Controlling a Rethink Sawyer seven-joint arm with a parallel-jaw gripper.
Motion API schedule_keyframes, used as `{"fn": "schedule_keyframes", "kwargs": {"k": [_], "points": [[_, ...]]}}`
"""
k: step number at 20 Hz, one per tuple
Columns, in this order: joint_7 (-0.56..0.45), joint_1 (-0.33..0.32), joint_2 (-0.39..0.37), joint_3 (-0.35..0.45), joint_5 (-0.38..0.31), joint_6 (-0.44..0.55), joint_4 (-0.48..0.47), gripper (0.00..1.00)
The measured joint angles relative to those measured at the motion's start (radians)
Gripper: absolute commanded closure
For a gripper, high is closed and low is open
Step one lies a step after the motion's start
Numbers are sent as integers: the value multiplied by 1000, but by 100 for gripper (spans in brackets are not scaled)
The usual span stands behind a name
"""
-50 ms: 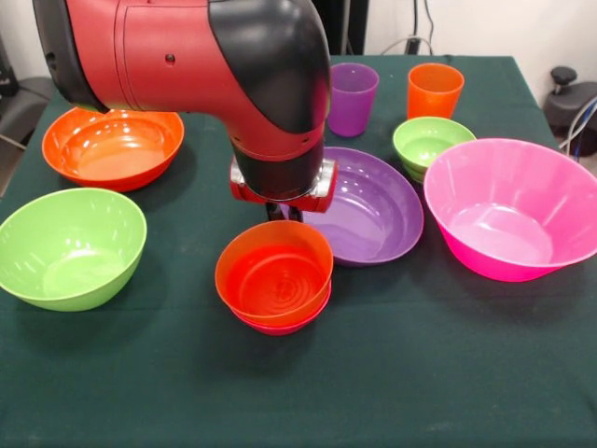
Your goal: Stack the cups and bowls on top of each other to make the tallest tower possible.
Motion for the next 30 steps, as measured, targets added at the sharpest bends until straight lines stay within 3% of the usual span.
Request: {"fn": "schedule_keyframes", "kwargs": {"k": [12, 16, 25, 30], "points": [[0, -4, -14, 0, 3, 0, 30, 100], [0, -14, -46, 0, 10, -18, 96, 100], [0, -45, -147, 0, 12, -155, 321, 100], [0, -58, -176, 0, 11, -196, 388, 100]]}}
